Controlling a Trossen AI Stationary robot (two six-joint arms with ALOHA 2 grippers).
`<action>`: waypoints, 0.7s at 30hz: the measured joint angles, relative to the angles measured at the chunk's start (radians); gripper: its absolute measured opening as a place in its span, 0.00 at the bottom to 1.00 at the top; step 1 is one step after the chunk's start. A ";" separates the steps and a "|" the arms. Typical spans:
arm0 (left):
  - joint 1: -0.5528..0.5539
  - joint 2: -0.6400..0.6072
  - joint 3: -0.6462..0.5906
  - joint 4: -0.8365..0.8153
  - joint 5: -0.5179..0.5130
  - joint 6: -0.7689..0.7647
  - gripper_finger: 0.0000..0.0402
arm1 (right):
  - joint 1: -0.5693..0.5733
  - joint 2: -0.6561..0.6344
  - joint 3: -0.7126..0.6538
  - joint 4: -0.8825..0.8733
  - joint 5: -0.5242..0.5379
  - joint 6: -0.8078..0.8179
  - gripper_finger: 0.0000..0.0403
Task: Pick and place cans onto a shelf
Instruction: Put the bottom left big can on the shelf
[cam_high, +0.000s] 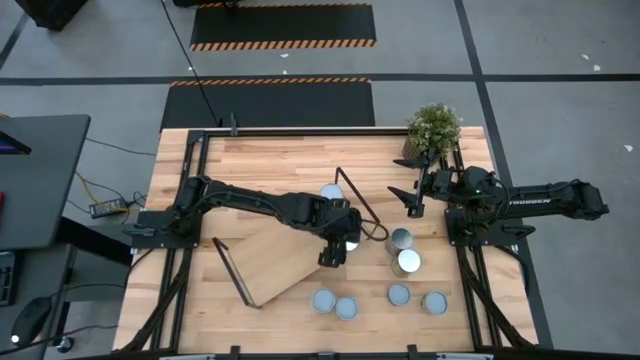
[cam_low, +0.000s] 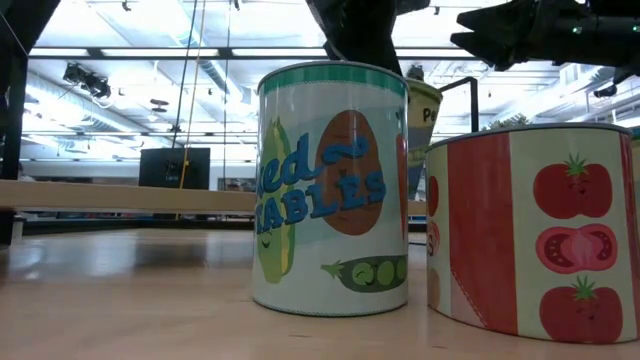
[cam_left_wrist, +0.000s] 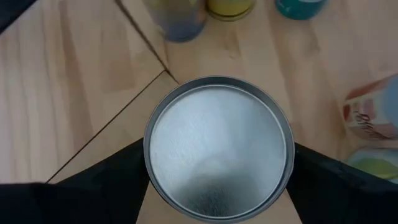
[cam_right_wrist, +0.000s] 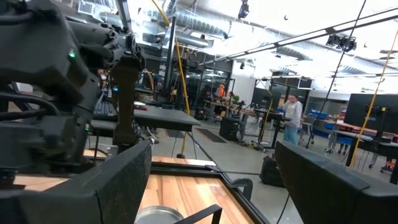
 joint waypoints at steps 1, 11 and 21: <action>0.004 -0.002 0.000 -0.004 -0.002 0.000 0.81 | 0.000 0.000 0.000 0.000 0.000 0.000 0.87; 0.022 -0.005 0.000 -0.033 -0.086 -0.023 0.81 | 0.000 0.000 0.000 0.000 0.000 0.000 0.87; 0.024 -0.005 -0.001 -0.031 -0.121 -0.097 0.98 | 0.000 0.000 0.000 -0.001 0.000 -0.002 0.87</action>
